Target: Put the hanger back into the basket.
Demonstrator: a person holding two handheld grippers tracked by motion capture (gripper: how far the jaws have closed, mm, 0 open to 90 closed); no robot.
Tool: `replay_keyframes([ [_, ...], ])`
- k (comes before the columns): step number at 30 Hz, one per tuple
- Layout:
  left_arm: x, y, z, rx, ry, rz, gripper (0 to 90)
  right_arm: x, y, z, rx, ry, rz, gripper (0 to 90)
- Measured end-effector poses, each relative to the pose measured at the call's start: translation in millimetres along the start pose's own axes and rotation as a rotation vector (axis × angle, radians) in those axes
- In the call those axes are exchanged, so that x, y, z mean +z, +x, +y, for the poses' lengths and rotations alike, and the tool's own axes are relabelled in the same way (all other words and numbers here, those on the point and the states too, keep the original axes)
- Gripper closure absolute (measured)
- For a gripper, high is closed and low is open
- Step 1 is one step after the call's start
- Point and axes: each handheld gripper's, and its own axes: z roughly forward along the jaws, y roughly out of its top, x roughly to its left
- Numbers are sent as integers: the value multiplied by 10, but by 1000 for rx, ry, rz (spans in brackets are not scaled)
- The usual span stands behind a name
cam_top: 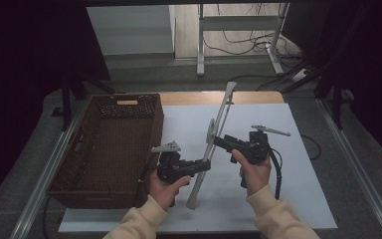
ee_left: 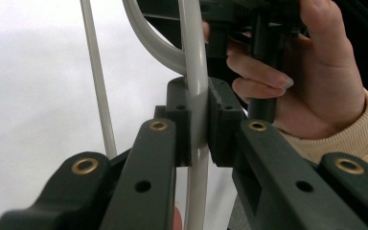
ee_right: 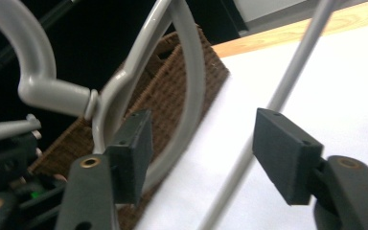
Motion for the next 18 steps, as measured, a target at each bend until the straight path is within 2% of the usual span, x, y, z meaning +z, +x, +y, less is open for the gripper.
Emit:
replay_keyframes([
  [1, 0, 0, 0, 0, 0, 0, 812, 0, 0, 0, 0, 0, 0, 382],
  [5, -48, 9, 21, 1, -10, -6, 812, -127, -33, 19, -50, -1, -19, 341],
  [6, -68, 12, 29, 0, -13, -6, 812, -207, -71, 26, -70, 4, -26, 323],
  [7, -68, 12, 29, 0, -13, -6, 812, -207, -71, 26, -70, 4, -26, 323],
  [11, -129, 27, 47, -4, -24, -8, 813, -358, -213, 13, -67, 17, -15, 313],
  [14, -165, 37, 58, -1, -28, -8, 813, -432, -282, -5, -78, 25, -38, 302],
  [17, -208, 41, 72, -9, -44, -7, 813, -546, -399, -44, -68, 38, -57, 293],
  [18, -239, 45, 85, -4, -46, -7, 813, -619, -498, -75, -75, 51, -71, 282],
])
